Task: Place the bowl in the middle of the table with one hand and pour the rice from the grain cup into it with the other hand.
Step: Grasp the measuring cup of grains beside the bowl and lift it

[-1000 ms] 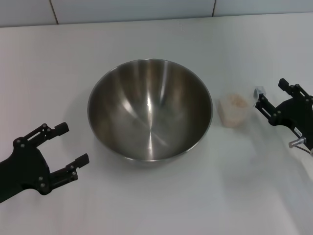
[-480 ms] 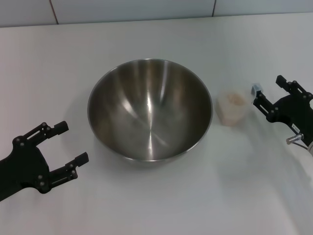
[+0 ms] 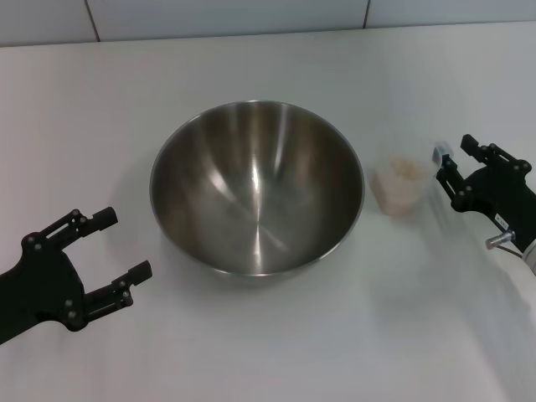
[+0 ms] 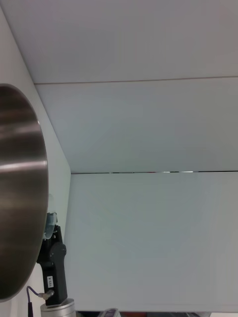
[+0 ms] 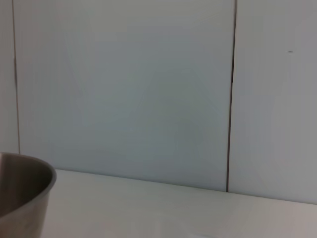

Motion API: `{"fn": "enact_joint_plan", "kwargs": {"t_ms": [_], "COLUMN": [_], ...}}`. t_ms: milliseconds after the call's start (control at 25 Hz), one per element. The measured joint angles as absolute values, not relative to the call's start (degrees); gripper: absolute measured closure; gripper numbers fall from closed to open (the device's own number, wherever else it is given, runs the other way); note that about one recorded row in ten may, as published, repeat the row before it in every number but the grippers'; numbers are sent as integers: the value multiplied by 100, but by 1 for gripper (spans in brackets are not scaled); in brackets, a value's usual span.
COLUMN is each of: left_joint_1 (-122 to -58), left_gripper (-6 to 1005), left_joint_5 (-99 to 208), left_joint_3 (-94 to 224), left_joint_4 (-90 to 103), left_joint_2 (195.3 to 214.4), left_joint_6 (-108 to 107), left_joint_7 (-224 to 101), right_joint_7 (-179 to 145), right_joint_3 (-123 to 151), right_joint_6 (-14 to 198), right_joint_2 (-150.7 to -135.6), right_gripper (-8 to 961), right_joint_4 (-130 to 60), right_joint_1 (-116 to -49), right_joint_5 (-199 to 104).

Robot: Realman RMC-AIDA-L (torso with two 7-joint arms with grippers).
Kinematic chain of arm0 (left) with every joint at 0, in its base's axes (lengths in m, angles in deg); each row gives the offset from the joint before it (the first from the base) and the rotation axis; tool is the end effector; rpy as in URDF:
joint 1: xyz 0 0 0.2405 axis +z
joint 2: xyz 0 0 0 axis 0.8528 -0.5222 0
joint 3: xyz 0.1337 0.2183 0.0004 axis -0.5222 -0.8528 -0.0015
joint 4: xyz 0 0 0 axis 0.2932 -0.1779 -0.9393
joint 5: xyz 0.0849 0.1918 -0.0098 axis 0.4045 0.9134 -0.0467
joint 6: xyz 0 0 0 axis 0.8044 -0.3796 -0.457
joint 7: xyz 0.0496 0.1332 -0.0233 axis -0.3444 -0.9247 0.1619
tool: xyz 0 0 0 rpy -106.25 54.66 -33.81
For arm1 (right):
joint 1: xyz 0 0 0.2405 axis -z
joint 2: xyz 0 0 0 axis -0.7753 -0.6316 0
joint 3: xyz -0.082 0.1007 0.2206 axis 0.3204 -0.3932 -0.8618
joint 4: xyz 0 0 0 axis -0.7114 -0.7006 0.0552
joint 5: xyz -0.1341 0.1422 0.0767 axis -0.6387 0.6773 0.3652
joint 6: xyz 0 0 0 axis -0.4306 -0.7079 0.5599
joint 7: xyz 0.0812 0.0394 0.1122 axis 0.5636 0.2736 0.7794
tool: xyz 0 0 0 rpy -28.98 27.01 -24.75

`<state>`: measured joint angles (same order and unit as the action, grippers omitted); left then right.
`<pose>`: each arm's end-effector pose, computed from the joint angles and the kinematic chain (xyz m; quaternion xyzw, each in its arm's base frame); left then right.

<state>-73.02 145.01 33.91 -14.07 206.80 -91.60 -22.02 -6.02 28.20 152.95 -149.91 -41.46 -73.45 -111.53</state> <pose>-0.3254 0.2264 -0.0008 -0.9052 -0.0958 -0.3326 0.2466 0.3509 0.2839 -0.0463 -0.7825 0.2357 0.2463 0.5210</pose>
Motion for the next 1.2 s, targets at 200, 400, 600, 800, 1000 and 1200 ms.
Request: {"fn": "enact_joint_plan", "kwargs": {"t_ms": [200,400,600,800,1000,1200], "left_joint_1": [-7302,-7302,-7295,-7293,-7296,-7299], "left_gripper": [189,189,189,189,189,189], "left_joint_5": [14501,14501,14501,14501,14501,14501], "left_joint_3": [3390,3391,3427,3451,3452,3453], "left_joint_4": [-1407,-1407,-1407,-1407,-1403,-1404], "left_joint_2": [20680,20687,20689,20689,20691,20695], "left_joint_6": [-9171,-9181,-9186,-9198,-9202,-9202], "left_joint_7": [-2202,-2202,-2201,-2196,-2193,-2193], "right_joint_7": [-602,-602,-600,-598,-596,-489], "right_joint_3": [2835,2838,2821,2815,2808,2804], "right_joint_6": [15294,15293,15321,15344,15405,15644], "right_joint_2": [-14992,-14992,-14992,-14992,-14992,-14990], "right_gripper": [520,752,942,941,940,939], "right_joint_4": [-4147,-4150,-4170,-4184,-4193,-4176], "right_joint_1": [-7381,-7421,-7423,-7421,-7412,-7352], "right_joint_5": [-11167,-11171,-11171,-11171,-11171,-11141]}}
